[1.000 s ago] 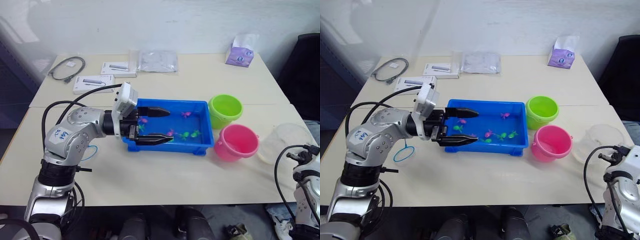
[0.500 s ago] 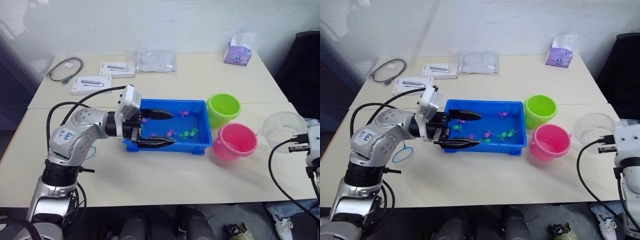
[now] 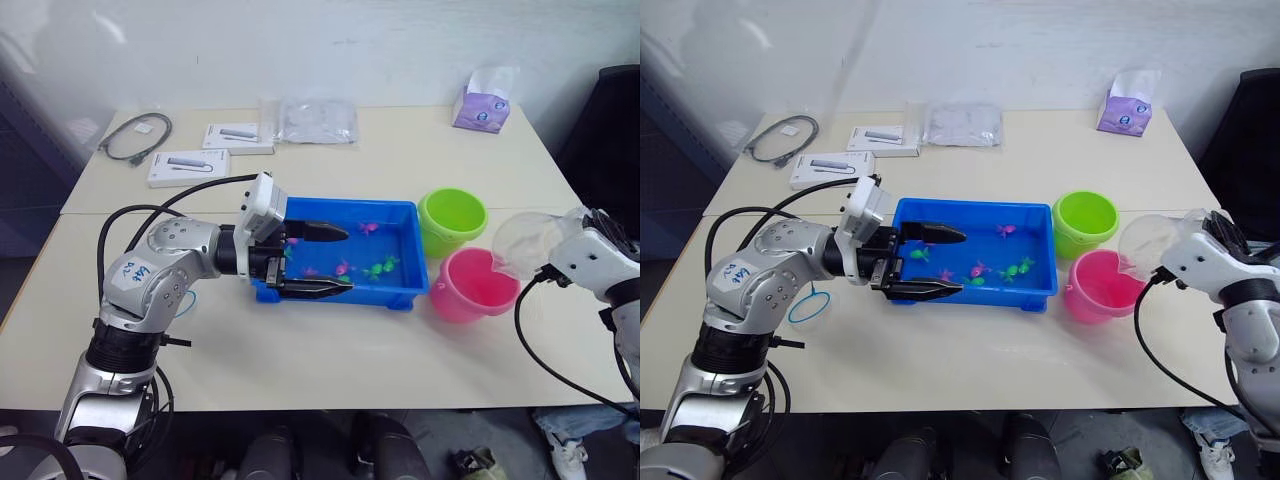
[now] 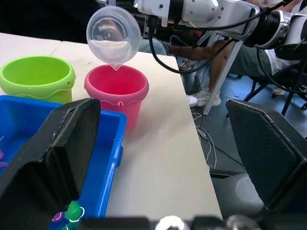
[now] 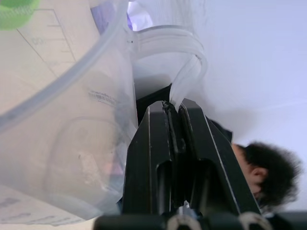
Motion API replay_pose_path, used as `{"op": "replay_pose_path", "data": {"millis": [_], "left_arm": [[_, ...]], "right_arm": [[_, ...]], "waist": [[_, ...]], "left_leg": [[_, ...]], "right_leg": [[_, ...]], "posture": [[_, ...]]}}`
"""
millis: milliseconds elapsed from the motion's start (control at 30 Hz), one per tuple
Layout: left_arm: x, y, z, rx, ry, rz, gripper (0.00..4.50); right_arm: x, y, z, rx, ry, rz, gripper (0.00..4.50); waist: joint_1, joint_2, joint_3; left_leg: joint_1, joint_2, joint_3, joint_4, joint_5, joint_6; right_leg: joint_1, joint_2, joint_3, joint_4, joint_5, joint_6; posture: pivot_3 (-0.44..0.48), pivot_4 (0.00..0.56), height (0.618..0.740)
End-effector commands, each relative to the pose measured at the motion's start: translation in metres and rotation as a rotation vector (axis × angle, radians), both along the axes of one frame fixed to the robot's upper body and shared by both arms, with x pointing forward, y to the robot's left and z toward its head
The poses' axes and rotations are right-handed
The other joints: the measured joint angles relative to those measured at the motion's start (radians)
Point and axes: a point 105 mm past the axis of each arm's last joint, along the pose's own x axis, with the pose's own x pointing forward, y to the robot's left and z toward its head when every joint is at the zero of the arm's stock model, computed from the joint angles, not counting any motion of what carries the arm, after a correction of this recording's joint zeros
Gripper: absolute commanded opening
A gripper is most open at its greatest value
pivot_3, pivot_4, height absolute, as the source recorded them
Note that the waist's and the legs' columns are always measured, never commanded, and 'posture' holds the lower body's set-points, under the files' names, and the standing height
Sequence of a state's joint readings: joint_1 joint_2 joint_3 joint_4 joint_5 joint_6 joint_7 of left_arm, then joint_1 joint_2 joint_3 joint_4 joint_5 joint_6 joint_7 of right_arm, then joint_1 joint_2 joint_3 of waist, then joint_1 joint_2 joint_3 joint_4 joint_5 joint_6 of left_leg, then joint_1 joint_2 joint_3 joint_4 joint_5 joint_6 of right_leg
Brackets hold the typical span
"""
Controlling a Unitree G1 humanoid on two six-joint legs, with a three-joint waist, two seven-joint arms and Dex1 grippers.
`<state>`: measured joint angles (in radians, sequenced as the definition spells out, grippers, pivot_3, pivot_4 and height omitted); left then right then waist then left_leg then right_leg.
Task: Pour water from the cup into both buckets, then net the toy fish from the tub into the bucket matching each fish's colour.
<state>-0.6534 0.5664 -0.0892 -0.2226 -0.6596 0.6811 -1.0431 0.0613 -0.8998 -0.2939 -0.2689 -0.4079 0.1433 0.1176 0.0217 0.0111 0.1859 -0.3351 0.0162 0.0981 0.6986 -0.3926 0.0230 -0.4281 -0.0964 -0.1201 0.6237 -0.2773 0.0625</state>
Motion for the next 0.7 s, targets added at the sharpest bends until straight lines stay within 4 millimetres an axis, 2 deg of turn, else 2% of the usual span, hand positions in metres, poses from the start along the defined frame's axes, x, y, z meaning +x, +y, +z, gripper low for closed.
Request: {"op": "replay_pose_path", "data": {"millis": [33, 233, 367, 467, 567, 700], "left_arm": [[-0.002, 0.003, 0.007, -0.011, -0.039, 0.008, 4.5], [-0.001, 0.003, 0.008, -0.012, -0.042, 0.013, 4.5], [-0.001, 0.003, 0.008, -0.013, -0.04, 0.015, 4.5], [0.0, 0.003, 0.008, -0.014, -0.041, 0.015, 4.5], [0.002, 0.002, 0.008, -0.022, -0.04, 0.029, 4.5], [0.008, 0.003, 0.009, -0.03, -0.042, 0.064, 4.5]], "right_arm": [[0.0, 0.007, 0.015, -0.106, -0.05, 0.024, 0.06], [0.0, 0.013, 0.022, -0.271, -0.069, 0.049, 0.06], [-0.001, 0.01, 0.027, -0.295, -0.079, 0.043, 0.06], [-0.001, 0.009, 0.026, -0.243, -0.072, 0.042, 0.06], [-0.002, -0.004, 0.021, -0.053, -0.075, -0.001, 0.06], [-0.004, -0.013, 0.022, 0.089, -0.083, -0.02, 0.06]], "waist": [[0.0, 0.0, 0.0], [0.0, 0.0, 0.0], [-0.001, 0.0, 0.0], [-0.001, 0.0, 0.0], [0.0, -0.001, 0.0], [0.0, 0.0, 0.0]], "left_leg": [[0.0, 0.0, 0.0, 0.0, 0.0, 0.0], [0.0, 0.0, 0.0, 0.0, 0.0, 0.0], [0.0, 0.0, 0.0, 0.0, 0.0, 0.0], [0.0, 0.0, 0.0, 0.0, 0.0, 0.0], [0.0, 0.0, 0.0, 0.0, 0.0, 0.0], [0.0, 0.0, 0.0, 0.0, 0.0, 0.0]], "right_leg": [[0.0, 0.0, 0.0, 0.0, 0.0, 0.0], [0.0, 0.0, 0.0, 0.0, 0.0, 0.0], [0.0, 0.0, 0.0, 0.0, 0.0, 0.0], [0.0, 0.0, 0.0, 0.0, 0.0, 0.0], [0.0, 0.001, 0.0, 0.0, 0.0, 0.0], [0.0, 0.001, 0.0, 0.0, 0.0, 0.0]], "posture": [[0.0, 0.15, 0.74], [0.0, 0.15, 0.74], [0.0, 0.15, 0.74], [0.0, 0.15, 0.74], [0.0, 0.15, 0.74], [0.0, 0.15, 0.74]]}}
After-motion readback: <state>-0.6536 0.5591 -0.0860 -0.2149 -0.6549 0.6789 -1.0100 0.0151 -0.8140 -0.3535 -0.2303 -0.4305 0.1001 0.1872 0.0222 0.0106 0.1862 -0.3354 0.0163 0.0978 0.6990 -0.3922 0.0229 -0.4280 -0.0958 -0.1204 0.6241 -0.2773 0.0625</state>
